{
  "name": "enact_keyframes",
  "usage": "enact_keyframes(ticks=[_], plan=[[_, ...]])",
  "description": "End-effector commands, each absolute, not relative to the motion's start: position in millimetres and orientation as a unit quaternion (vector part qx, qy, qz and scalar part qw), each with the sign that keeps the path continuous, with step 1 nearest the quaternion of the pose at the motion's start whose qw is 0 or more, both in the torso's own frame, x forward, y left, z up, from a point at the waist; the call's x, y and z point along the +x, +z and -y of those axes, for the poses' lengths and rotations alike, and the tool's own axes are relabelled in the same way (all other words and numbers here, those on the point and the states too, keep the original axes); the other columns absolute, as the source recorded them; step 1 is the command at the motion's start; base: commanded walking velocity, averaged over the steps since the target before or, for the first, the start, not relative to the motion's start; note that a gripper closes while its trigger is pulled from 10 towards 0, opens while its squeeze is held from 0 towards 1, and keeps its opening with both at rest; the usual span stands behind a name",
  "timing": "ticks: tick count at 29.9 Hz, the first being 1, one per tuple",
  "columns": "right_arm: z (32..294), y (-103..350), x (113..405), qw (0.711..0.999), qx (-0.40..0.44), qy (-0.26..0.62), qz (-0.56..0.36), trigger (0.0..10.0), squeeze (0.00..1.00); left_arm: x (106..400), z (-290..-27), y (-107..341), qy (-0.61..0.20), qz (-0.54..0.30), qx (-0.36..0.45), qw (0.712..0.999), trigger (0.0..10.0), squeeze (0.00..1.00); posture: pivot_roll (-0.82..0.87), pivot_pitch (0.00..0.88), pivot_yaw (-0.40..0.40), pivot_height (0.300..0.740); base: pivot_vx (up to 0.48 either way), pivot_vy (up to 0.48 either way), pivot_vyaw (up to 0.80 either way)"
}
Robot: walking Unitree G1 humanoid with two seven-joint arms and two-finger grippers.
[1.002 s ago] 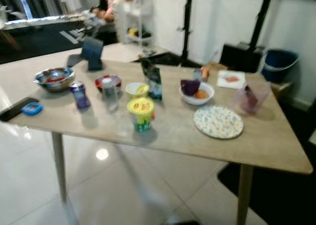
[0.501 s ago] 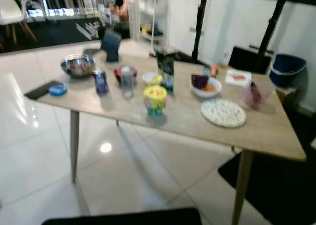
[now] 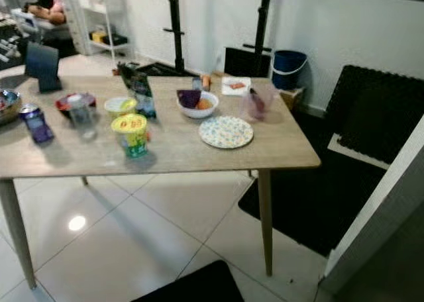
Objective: Restocking fridge
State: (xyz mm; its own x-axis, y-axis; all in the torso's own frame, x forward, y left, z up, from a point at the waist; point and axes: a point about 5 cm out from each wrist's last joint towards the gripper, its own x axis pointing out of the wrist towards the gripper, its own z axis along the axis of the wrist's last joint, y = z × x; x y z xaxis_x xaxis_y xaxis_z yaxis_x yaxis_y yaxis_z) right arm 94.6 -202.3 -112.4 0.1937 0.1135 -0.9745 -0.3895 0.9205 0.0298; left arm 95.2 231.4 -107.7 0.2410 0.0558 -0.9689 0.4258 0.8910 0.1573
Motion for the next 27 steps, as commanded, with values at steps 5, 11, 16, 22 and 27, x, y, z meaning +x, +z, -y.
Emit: enact_keyframes(ticks=[5, 11, 16, 22, 27], plan=[[194.9, -111.2, 102.6, 0.774, -0.108, 0.177, -0.599, 10.0, 0.00, 83.6, -231.7, -110.3, -0.123, -0.619, 0.197, 0.750, 10.0, 0.00, -0.02, 0.000, 0.000, 0.740, 0.000, 0.000, 0.00], [194.9, -111.2, 102.9, 0.774, -0.107, 0.177, -0.599, 10.0, 0.00, 86.4, -232.6, -109.4, -0.117, -0.616, 0.191, 0.755, 10.0, 0.00, -0.02, 0.000, -0.001, 0.740, 0.000, 0.000, 0.00], [194.6, -111.1, 103.2, 0.774, -0.107, 0.177, -0.599, 10.0, 0.00, 86.9, -233.2, -109.3, -0.110, -0.617, 0.185, 0.757, 10.0, 0.00, -0.03, 0.000, 0.000, 0.740, 0.000, 0.000, 0.00], [194.1, -111.0, 103.9, 0.774, -0.105, 0.178, -0.598, 10.0, 0.00, 85.4, -232.6, -109.7, -0.111, -0.620, 0.185, 0.754, 10.0, 0.00, -0.02, 0.000, 0.000, 0.740, 0.000, 0.000, 0.00], [193.7, -110.9, 104.2, 0.774, -0.104, 0.178, -0.599, 10.0, 0.00, 84.8, -232.1, -110.0, -0.114, -0.621, 0.186, 0.753, 10.0, 0.00, -0.02, 0.000, 0.001, 0.740, 0.000, 0.179, 0.00]])
